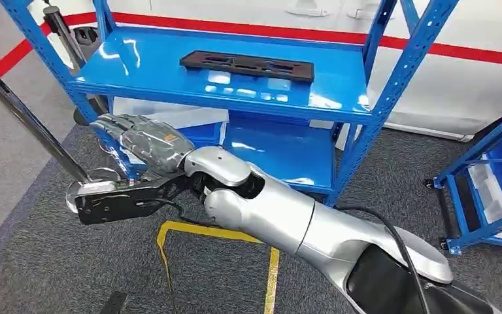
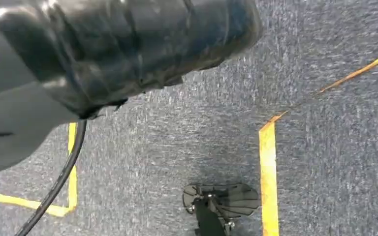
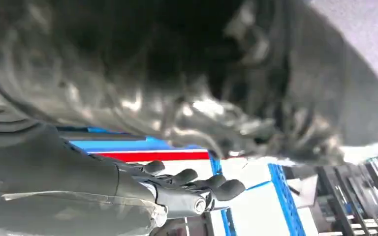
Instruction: Take the parts from the cabinet and place them on the table.
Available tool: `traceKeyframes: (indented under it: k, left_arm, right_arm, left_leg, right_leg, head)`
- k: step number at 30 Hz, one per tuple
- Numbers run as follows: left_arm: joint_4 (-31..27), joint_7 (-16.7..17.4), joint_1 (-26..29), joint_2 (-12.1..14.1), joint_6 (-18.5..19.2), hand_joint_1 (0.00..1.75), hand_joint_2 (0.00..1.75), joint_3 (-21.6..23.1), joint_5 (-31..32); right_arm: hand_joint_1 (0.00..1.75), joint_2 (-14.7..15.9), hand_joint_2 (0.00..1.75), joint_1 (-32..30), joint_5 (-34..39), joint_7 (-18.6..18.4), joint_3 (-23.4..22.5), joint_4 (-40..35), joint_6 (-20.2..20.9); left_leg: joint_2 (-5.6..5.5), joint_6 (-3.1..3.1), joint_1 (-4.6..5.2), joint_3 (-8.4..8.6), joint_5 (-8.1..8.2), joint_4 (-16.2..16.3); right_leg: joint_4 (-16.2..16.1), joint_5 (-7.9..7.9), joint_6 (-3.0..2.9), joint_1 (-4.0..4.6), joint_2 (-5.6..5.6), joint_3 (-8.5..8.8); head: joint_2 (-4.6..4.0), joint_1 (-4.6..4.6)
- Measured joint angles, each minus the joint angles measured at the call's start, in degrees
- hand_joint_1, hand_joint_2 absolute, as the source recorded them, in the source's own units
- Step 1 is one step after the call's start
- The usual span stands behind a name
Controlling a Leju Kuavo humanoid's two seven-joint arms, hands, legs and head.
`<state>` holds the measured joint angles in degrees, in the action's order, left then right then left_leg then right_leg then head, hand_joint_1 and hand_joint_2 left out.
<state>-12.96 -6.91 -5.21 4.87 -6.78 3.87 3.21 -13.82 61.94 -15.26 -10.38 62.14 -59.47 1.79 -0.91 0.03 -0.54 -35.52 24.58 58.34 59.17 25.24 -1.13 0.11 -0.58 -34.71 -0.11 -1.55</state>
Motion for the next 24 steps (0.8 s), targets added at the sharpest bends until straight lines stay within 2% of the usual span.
traceKeyframes:
  k: [2, 3, 4, 5, 6, 8, 9, 10, 11, 12, 13, 14, 15, 16, 19, 20, 21, 22, 24]
  left_arm:
    - [0.0, -0.1, 0.1, 0.0, 0.1, 0.0, 0.0, 0.1, 0.2]
    - [0.0, -0.3, 0.1, 0.0, 0.1, 0.0, 0.0, 0.3, 0.2]
    - [0.0, -0.4, 0.1, 0.0, 0.1, 0.0, 0.0, 0.4, 0.2]
    - [0.0, -0.5, 0.1, 0.0, 0.1, 0.0, 0.0, 0.4, 0.1]
    - [0.0, -0.7, 0.1, 0.0, 0.1, 0.0, 0.0, 0.5, 0.0]
    - [0.0, -1.0, 0.0, 0.0, 0.2, 0.0, 0.0, 0.8, -0.2]
    - [0.0, -1.0, 0.1, 0.0, 0.3, 0.0, 0.0, 0.9, -0.2]
    - [0.0, -0.9, 0.2, -0.1, 0.4, 0.0, 0.0, 1.0, -0.2]
    - [0.0, -0.9, 0.2, -0.2, 0.5, 0.0, 0.0, 1.0, -0.3]
    - [0.0, -0.9, 0.1, -0.2, 0.6, 0.0, 0.0, 1.1, -0.4]
    - [0.0, -0.9, 0.0, -0.3, 0.9, 0.0, 0.0, 1.1, -0.6]
    - [0.0, -0.9, 0.0, -0.3, 1.1, 0.0, 0.0, 1.1, -0.8]
    - [0.0, -0.8, -0.1, -0.3, 1.2, 0.0, 0.0, 1.2, -0.9]
    - [0.0, -0.8, -0.3, -0.3, 1.3, 0.0, 0.0, 1.3, -1.0]
    - [0.0, -0.7, -0.1, -0.3, 1.3, 0.0, 0.0, 1.5, -1.0]
    - [0.0, -0.7, -0.2, -0.4, 1.3, 0.0, 0.0, 1.5, -1.0]
    - [0.0, -0.7, -0.1, -0.7, 1.4, 0.0, 0.0, 1.7, -1.0]
    - [0.0, -0.7, -0.2, -0.7, 1.4, 0.0, 0.0, 1.7, -1.0]
    - [0.0, -0.6, -0.4, -0.7, 1.6, 0.0, 0.0, 2.0, -1.2]
  right_arm:
    - [0.0, -0.2, 0.0, -0.1, -0.2, 0.9, 0.0, 0.3, 0.0]
    - [0.0, -0.1, 0.0, -0.1, -0.6, 1.4, 0.0, 0.5, 0.2]
    - [0.0, -0.1, 0.0, -0.1, -1.1, 1.5, 0.0, 0.6, 0.4]
    - [0.0, -0.2, 0.0, -0.1, -1.8, 1.4, 0.0, 0.7, 0.5]
    - [0.0, -0.2, 0.0, 0.0, -2.9, 1.1, 0.0, 0.7, 0.5]
    - [0.0, -0.1, 0.0, 0.0, -5.5, -0.1, 0.0, 0.7, 0.5]
    - [0.0, -0.1, 0.0, -0.2, -7.4, -0.8, 0.0, 0.9, 0.1]
    - [0.0, -0.1, 0.0, -0.2, -9.4, -1.4, 0.0, 1.1, -0.2]
    - [0.0, -0.1, 0.0, -0.1, -12.4, -2.0, 0.0, 1.6, -0.7]
    - [0.0, -0.1, 0.0, 0.1, -14.9, -2.3, 0.0, 1.9, -1.3]
    - [0.0, -0.2, 0.0, 0.4, -17.4, -2.3, 0.0, 2.2, -1.8]
    - [0.0, -0.2, 0.0, 0.6, -18.6, -2.3, 0.0, 2.4, -2.3]
    - [0.0, -0.1, 0.0, 0.8, -19.1, -2.3, 0.0, 2.6, -2.5]
    - [0.0, -0.2, 0.0, 1.0, -19.4, -2.3, 0.0, 2.9, -2.6]
    - [0.0, -0.1, 0.0, 1.0, -19.6, -2.3, 0.0, 3.6, -2.7]
    - [0.0, -0.2, 0.0, 1.1, -19.6, -2.3, 0.0, 3.7, -2.7]
    - [0.0, -0.2, 0.0, 1.1, -19.6, -2.3, 0.0, 3.7, -2.8]
    - [0.0, -0.1, 0.0, 1.2, -19.6, -2.3, 0.0, 3.9, -2.8]
    - [0.0, -0.1, 0.0, 1.3, -19.8, -2.3, 0.0, 4.1, -2.5]
  left_leg:
    - [-0.01, -0.66, -0.51, 0.02, -0.19, -0.4]
    - [-0.01, -1.03, -0.58, 0.19, -0.37, -0.8]
    - [-0.05, -1.29, -0.51, 0.31, -0.27, -0.7]
    - [0.37, -1.53, -0.68, -0.12, 0.65, 0.3]
    - [0.56, -1.79, -0.63, -1.38, 2.42, 2.9]
    - [0.58, -2.21, -0.68, -5.73, 6.32, 11.8]
    - [0.58, -2.31, -0.67, -7.69, 7.17, 15.4]
    - [0.58, -2.31, -0.67, -8.42, 6.86, 16.5]
    - [0.58, -2.2, -0.67, -7.89, 5.06, 14.8]
    - [0.58, -2.0, -0.66, -6.19, 2.64, 11.0]
    - [0.58, -1.74, -0.65, -3.66, 0.01, 5.8]
    - [0.65, -1.39, -0.6, -1.42, -1.57, 1.1]
    - [0.6, -1.06, -0.15, -0.3, -0.41, 0.1]
    - [0.48, -0.65, -0.02, -0.43, -0.68, -0.4]
    - [0.45, -0.02, 0.2, -0.42, -0.41, -0.4]
    - [0.49, 0.37, -0.38, 0.02, -0.69, -1.1]
    - [0.59, 0.51, -0.61, 0.77, -0.72, -1.6]
    - [0.63, 0.62, -0.61, 1.17, -0.61, -1.9]
    - [0.6, 1.14, -0.53, 1.3, -0.24, -1.8]
  right_leg:
    - [0.3, 0.05, -0.09, 0.37, -0.1, -0.4]
    - [0.3, 0.02, -0.36, 0.45, -0.12, -0.37]
    - [-0.3, -0.26, -0.72, 0.09, -0.06, -0.13]
    - [-0.6, -0.43, -0.95, -0.19, 0.03, 0.23]
    - [-0.7, -0.39, -1.09, -0.23, 0.08, 0.32]
    - [-0.6, -0.34, -1.23, -0.09, 0.11, 0.33]
    - [-0.6, -0.26, -1.35, 0.01, 0.11, 0.32]
    - [-0.5, -0.2, -1.41, 0.07, 0.1, 0.33]
    - [-0.3, -0.03, -1.46, 0.12, 0.08, 0.36]
    - [-0.2, 0.14, -1.45, 0.15, 0.04, 0.42]
    - [0.0, 0.37, -1.38, 0.22, 0.01, 0.61]
    - [0.0, 0.56, -1.25, 0.26, 0.0, 0.83]
    - [-0.1, 0.66, -1.02, 0.6, -0.01, 0.74]
    - [0.1, 0.68, -0.8, 0.51, -0.04, 0.63]
    - [-0.5, 0.69, -0.04, 0.33, -0.01, 0.96]
    - [-0.4, 0.93, 0.4, 0.77, -0.02, 1.2]
    - [-0.7, 1.24, 0.56, 0.8, -0.03, 1.41]
    - [1.9, 2.8, 0.94, 0.5, 0.03, 0.59]
    - [11.5, 6.3, 1.25, 0.06, 0.1, -4.55]
  head:
    - [0.02, -0.04]
    - [0.02, 0.06]
    - [0.02, -0.02]
    - [0.0, -0.09]
    - [0.0, -0.15]
    - [0.02, -0.15]
    - [0.0, -0.13]
    - [0.0, -0.13]
    - [0.02, -0.13]
    - [0.0, -0.15]
    - [0.02, -0.13]
    - [0.02, -0.15]
    - [0.0, -0.04]
    - [0.02, -0.13]
    - [0.0, -0.09]
    - [0.02, -0.11]
    - [0.02, -0.13]
    - [0.0, 0.35]
    - [0.02, 0.48]
